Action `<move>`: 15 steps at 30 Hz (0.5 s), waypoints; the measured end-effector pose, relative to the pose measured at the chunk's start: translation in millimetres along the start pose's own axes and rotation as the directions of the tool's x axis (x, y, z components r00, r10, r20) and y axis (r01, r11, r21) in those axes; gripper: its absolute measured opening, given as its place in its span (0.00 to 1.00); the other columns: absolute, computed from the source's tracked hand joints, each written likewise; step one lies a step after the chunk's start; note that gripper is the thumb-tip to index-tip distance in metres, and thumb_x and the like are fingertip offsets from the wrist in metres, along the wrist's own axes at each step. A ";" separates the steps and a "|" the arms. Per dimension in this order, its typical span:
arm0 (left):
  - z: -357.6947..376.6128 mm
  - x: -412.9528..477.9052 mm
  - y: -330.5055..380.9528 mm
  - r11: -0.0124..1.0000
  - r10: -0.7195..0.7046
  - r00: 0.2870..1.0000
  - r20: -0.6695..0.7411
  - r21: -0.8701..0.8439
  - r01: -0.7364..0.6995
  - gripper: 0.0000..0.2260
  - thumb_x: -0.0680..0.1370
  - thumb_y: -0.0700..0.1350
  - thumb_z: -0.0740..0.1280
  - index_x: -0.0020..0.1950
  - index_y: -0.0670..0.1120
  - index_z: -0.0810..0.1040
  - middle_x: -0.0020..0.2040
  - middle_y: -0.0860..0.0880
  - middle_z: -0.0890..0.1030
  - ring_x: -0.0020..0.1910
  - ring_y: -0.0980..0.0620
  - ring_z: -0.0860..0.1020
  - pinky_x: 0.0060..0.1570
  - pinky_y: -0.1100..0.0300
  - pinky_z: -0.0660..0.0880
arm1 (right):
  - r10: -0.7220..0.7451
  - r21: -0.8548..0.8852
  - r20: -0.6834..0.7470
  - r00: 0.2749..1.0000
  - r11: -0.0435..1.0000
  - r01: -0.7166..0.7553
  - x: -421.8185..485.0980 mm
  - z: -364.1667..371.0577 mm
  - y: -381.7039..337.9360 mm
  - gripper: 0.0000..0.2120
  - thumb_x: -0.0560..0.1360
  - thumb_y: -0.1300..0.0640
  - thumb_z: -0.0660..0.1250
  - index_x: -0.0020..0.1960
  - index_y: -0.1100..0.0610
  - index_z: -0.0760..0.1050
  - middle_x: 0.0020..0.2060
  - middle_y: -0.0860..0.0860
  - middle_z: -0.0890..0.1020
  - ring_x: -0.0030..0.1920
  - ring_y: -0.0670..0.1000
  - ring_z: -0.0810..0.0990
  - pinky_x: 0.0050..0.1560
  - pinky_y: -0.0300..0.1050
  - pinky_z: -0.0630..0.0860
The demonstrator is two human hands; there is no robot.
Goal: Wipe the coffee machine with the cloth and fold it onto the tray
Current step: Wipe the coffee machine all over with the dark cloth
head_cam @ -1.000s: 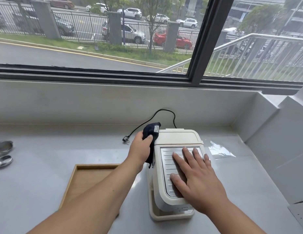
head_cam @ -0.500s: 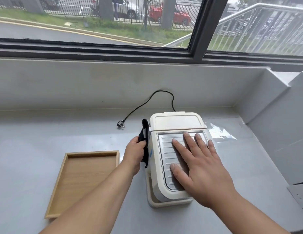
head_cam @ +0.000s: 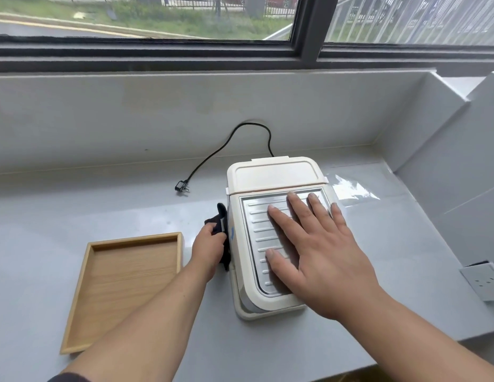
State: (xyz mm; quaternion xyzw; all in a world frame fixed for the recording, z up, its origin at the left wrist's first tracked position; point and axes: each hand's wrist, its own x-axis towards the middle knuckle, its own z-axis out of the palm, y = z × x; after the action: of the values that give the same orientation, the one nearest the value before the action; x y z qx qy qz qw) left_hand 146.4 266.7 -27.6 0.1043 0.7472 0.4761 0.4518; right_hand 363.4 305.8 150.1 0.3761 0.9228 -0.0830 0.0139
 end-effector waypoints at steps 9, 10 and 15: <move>2.1 -31.4 -36.0 0.998 -0.059 0.998 -0.025 0.031 0.059 0.07 0.79 0.41 0.71 0.55 0.50 0.78 0.51 0.45 0.86 0.51 0.43 0.85 0.56 0.42 0.82 | -0.004 0.009 -0.002 1.000 1.000 0.004 -0.2 -0.9 -0.5 0.35 0.78 0.28 0.43 0.83 0.36 0.44 0.85 0.45 0.46 0.84 0.52 0.40 0.81 0.56 0.36; 2.4 -36.7 -41.1 0.997 -0.074 0.997 -0.023 0.018 0.075 0.07 0.79 0.42 0.71 0.55 0.50 0.79 0.51 0.45 0.86 0.51 0.43 0.85 0.56 0.41 0.82 | -0.003 0.012 -0.003 1.000 1.000 0.003 -0.4 -1.1 -0.5 0.35 0.78 0.28 0.43 0.83 0.36 0.44 0.85 0.45 0.46 0.84 0.52 0.40 0.81 0.56 0.36; 4.9 -60.8 -62.3 0.992 -0.125 0.992 -0.026 -0.013 0.124 0.10 0.78 0.43 0.71 0.59 0.50 0.79 0.52 0.46 0.86 0.52 0.43 0.84 0.58 0.40 0.82 | -0.005 0.025 -0.013 1.000 1.000 0.006 -0.9 -1.0 -1.0 0.35 0.78 0.29 0.44 0.83 0.36 0.45 0.85 0.46 0.47 0.84 0.53 0.41 0.81 0.57 0.36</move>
State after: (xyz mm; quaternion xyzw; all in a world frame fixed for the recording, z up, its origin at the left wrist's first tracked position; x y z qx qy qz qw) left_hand 202.0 201.4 -43.4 0.0485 0.7554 0.4527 0.4713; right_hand 363.4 304.7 151.3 0.3742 0.9227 -0.0922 0.0030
